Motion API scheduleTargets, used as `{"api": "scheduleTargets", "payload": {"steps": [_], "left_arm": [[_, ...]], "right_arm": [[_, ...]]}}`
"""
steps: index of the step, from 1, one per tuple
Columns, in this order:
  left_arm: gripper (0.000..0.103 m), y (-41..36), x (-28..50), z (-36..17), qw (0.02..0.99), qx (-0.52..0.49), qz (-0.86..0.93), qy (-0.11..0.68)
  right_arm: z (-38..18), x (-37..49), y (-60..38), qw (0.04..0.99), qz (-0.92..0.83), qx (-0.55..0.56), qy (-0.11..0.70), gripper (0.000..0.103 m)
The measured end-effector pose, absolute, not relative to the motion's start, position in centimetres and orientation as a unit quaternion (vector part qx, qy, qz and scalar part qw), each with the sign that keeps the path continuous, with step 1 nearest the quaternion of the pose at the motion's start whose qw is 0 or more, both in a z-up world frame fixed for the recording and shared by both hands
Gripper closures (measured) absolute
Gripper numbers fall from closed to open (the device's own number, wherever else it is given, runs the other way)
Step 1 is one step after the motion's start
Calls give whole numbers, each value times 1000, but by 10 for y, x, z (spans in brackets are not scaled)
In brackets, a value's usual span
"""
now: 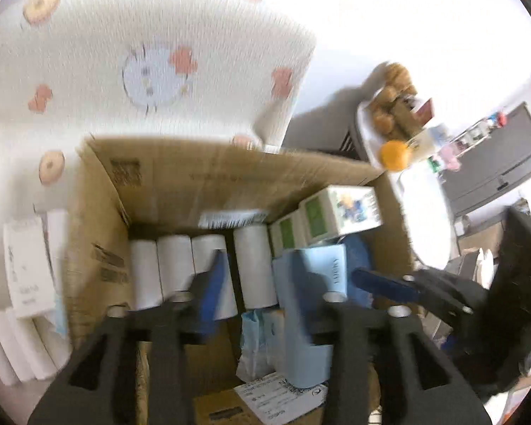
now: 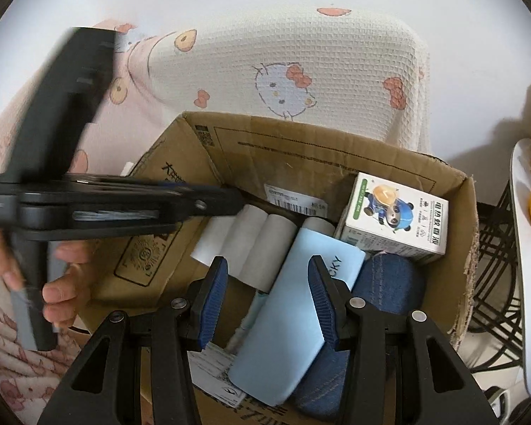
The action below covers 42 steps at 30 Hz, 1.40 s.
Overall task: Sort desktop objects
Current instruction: 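Move the left gripper back to the items on the blanket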
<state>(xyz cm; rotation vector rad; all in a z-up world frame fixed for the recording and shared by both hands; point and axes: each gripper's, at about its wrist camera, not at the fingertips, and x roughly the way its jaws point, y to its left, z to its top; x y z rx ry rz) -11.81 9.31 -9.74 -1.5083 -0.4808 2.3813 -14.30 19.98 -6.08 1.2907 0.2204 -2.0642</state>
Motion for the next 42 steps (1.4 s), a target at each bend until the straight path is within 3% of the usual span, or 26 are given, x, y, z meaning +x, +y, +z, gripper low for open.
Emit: {"api": "scheduleTargets", "payload": {"steps": [7,9,11,24,42], "left_arm": [[47,52,-93,-75,143,-503,835,-171],[69,39,-84,-69,130,-494,844,-163],[76,30,-77,-63,115,-479,858,-147],[75,-50,-35,-43,9,-405,906,-122],[64,-167,8,-85,-56,-399,884,-237]], "right_arm": [[-46,-136,177,354,-799,480,78,59],[-40,-133,168,360,-800,473,81,59],[-36,-129,158,367,-799,468,86,59],[-16,-110,88,433,-778,448,83,52],[-24,-80,-18,449,-769,453,47,52]]}}
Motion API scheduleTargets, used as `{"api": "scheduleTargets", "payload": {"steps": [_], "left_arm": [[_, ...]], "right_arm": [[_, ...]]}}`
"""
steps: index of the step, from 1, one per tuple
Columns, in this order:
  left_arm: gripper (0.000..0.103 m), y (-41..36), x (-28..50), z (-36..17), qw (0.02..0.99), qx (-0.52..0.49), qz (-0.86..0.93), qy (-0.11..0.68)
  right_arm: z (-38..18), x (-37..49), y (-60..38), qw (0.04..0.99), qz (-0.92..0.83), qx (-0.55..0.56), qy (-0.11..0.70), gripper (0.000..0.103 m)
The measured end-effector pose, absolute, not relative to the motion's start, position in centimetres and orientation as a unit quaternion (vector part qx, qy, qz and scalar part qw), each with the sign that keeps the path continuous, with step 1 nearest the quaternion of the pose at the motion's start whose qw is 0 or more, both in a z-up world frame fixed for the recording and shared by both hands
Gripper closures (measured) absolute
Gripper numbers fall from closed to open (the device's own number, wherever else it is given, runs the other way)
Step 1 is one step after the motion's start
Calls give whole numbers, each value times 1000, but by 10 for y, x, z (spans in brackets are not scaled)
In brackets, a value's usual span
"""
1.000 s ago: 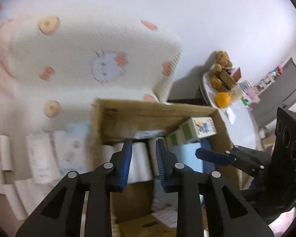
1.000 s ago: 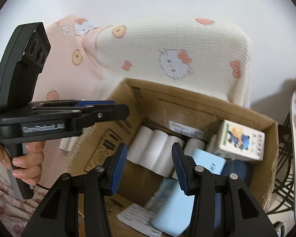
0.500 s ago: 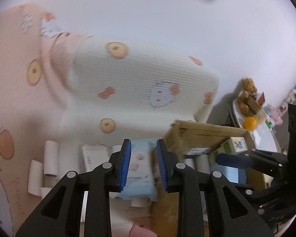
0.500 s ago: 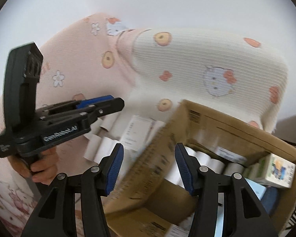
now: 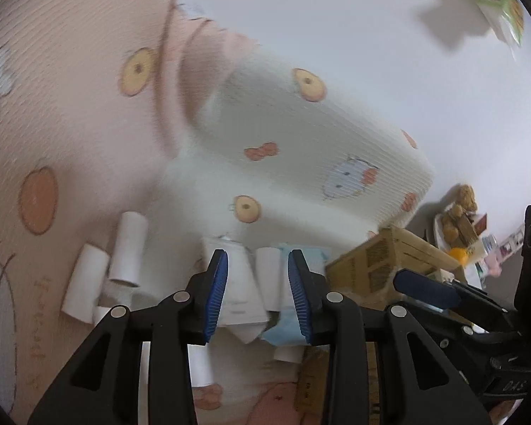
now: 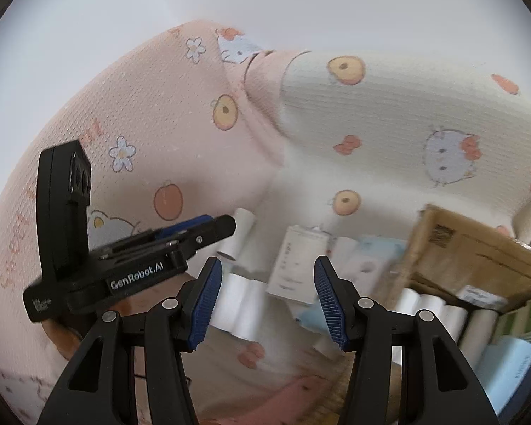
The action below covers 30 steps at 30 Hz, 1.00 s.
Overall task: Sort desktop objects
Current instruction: 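Move the left gripper back to the items on the blanket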
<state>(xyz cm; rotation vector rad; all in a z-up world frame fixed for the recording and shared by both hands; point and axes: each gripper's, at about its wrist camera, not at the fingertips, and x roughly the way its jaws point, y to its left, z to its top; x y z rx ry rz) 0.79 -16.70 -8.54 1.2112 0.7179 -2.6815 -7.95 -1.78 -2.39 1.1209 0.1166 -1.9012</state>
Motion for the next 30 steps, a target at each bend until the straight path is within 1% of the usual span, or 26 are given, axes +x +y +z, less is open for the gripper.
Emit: {"api": "scheduleTargets", "payload": {"steps": [4,7,10,12,15,19,23,25,30], "left_arm": [[64,-189,18,-97,79,404,-876,252],[64,-205,24,-105,83,404,-871,268],[64,-215,25,-112,89,406,-867,276],[63,-223,24,-120,83,411,-860,291],[63,-232,20,-138,57,420,-843,330],[59,-241,12,-168,32,439,-813,381],[57,-245,3,-190,27,454,-797,397],[57,-245,-1,-197,23,458,-791,404],[56,-240,-18,-209,8,472,-788,396]], "right_arm": [[-31,-74,-44,435,-782,445,46,52],[-44,-73,-63,446,-767,459,51,52],[-59,-73,-74,432,-771,465,62,52],[-71,-75,-78,412,-777,471,65,52],[-88,-70,-82,387,-800,457,48,52],[-111,-63,-90,395,-804,443,45,52],[-127,-57,-92,383,-825,413,57,52],[-136,-59,-93,387,-821,417,53,52],[-163,-73,-87,369,-805,464,5,52]]}}
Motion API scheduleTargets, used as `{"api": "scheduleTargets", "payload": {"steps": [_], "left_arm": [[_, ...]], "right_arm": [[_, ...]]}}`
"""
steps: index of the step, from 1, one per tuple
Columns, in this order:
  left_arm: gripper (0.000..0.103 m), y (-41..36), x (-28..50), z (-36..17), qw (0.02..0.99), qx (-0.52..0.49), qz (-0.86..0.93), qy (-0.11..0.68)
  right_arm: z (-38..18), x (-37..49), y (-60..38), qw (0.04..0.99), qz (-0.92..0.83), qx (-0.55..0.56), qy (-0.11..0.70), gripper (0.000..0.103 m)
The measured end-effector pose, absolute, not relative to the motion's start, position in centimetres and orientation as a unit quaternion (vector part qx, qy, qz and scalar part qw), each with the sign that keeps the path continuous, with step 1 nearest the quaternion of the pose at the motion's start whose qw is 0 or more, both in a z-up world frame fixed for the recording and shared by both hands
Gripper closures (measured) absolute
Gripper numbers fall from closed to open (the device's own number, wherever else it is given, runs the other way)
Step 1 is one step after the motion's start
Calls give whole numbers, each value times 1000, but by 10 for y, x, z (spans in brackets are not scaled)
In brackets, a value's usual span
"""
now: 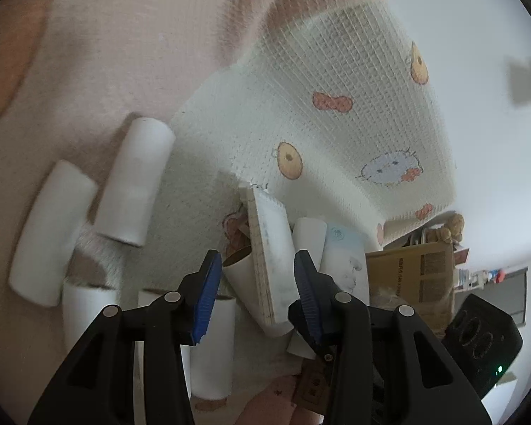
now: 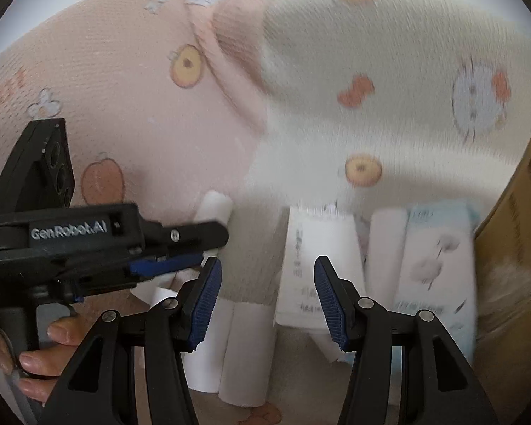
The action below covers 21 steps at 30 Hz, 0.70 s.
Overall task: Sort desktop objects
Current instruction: 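Move the left gripper back to the items on the blanket, then close the left gripper on the spiral notepad's edge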
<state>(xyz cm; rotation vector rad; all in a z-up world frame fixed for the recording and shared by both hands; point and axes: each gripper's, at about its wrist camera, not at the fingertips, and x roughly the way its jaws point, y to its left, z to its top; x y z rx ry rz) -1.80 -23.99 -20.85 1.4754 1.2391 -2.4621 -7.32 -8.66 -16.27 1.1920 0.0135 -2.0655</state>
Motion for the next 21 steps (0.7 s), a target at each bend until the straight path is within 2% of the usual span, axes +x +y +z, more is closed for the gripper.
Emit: {"api": "scheduleTargets", "payload": {"steps": [6,16,21], "left_arm": [[57,-229,-47,-230,-18,497,-764,411],[57,-219,-56,-245,-13,523,-752,401],[67,-219,-61,-256,-13,533,-738,413]], "right_arm": [[-171,-88,-76,319,-813,488,-2,52],[-177,-96,-75,315,-797,515,-7,52],[-178,-90,-81,319,-799,509,33,52]]}}
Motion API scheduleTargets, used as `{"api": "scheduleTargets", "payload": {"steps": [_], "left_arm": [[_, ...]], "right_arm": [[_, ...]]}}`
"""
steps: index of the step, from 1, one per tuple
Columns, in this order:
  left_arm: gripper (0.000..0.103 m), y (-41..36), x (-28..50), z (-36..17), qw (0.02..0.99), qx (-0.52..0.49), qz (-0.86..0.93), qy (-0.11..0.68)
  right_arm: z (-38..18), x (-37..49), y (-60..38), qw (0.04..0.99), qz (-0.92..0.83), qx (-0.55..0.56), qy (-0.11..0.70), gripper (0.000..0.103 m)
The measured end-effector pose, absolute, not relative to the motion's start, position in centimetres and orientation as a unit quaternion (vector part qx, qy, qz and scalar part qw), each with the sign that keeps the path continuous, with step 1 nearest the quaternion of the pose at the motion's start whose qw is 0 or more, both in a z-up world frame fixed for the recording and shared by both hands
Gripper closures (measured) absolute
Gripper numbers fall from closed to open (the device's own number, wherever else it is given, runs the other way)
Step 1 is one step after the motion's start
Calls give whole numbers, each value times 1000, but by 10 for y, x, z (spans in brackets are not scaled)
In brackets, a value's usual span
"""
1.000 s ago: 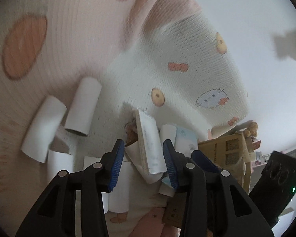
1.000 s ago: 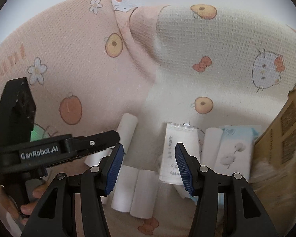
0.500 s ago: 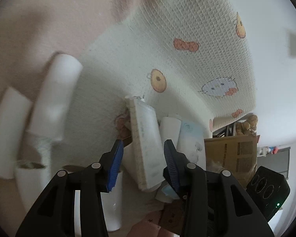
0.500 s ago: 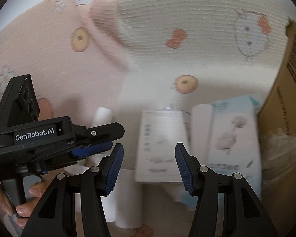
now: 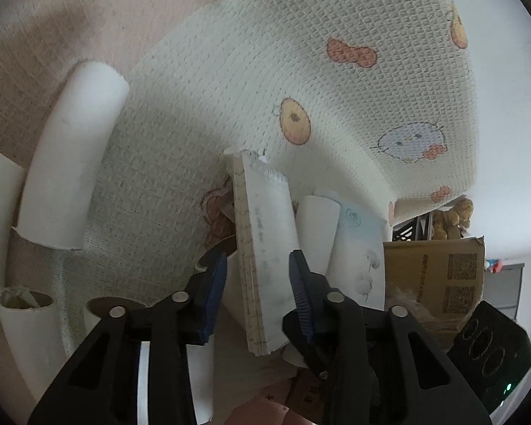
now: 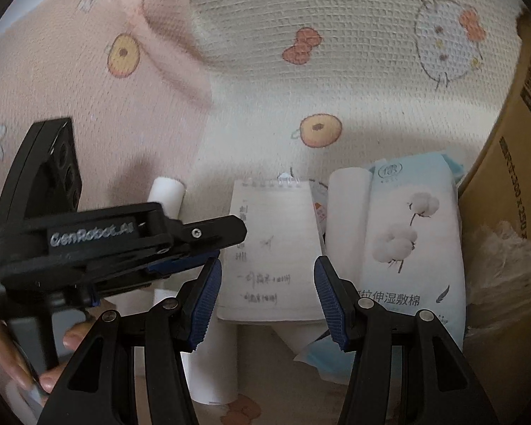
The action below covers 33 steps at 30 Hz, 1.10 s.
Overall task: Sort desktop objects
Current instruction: 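Close the left gripper on the spiral notepad's edge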
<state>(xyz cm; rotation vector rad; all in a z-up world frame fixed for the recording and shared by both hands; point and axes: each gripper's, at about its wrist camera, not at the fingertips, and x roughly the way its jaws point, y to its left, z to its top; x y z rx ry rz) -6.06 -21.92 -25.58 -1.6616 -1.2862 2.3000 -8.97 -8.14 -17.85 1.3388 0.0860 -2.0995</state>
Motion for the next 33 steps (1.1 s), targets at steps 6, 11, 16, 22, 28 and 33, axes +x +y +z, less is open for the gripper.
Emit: {"api": "scheduleTargets", "payload": {"steps": [6,11,16,22,28,33], "left_arm": [[87,-215,-62,-259,9,-541,742,-396],[89,-222,-59,-260,22,-544,736,-403],[90,-232,-46,-261,35,-538,734,-413],[90,-237,-37,-253,39,-541,742,-395],[89,-240,-30,-243,25,-546,757,-357],[89,-246,-24,-243,22,-548,758,-353]], "right_arm": [[-189,-94,-79,329,-778,534,18,52],[-190,-95,-76,341,-772,537,3,52],[-196,-96,-76,349,-757,552,0,46],[-197,-91,-85,357,-755,550,27,43],[-203,-94,-97,366,-731,574,44,42],[-208,-96,-104,365,-723,583,59,39]]}}
